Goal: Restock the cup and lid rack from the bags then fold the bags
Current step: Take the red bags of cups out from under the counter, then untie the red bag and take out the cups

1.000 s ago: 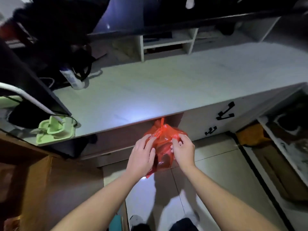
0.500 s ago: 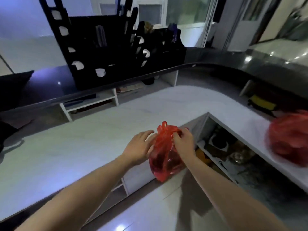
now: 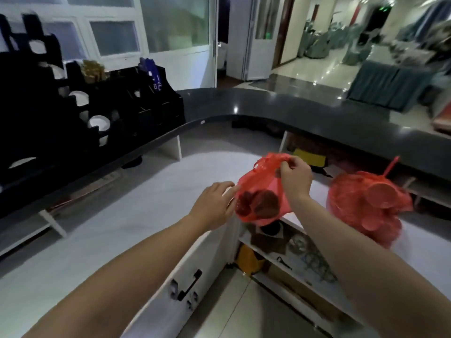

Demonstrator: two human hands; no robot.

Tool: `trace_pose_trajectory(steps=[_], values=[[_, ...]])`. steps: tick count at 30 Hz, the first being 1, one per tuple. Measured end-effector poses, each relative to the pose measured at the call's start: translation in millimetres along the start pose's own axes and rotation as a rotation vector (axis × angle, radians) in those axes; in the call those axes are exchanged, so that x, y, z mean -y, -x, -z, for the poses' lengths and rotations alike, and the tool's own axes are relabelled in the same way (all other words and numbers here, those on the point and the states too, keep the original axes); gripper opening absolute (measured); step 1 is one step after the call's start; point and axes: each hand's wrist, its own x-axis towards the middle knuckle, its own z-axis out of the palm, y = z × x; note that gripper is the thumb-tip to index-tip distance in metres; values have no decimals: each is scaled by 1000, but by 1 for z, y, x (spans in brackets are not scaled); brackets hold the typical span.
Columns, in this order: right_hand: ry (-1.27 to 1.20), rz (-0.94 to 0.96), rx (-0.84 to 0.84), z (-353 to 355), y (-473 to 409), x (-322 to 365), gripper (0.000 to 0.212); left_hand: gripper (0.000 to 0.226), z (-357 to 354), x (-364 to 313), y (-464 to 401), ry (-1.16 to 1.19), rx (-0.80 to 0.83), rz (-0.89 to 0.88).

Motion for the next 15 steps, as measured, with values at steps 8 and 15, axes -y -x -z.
trace_pose_trajectory(steps=[8, 15], values=[[41, -72, -160, -3, -130, -27, 17, 44, -37, 5, -158, 74, 24, -160], [-21, -169, -91, -23, -196, -86, 11, 44, -97, 13, -231, 31, 137, -227]])
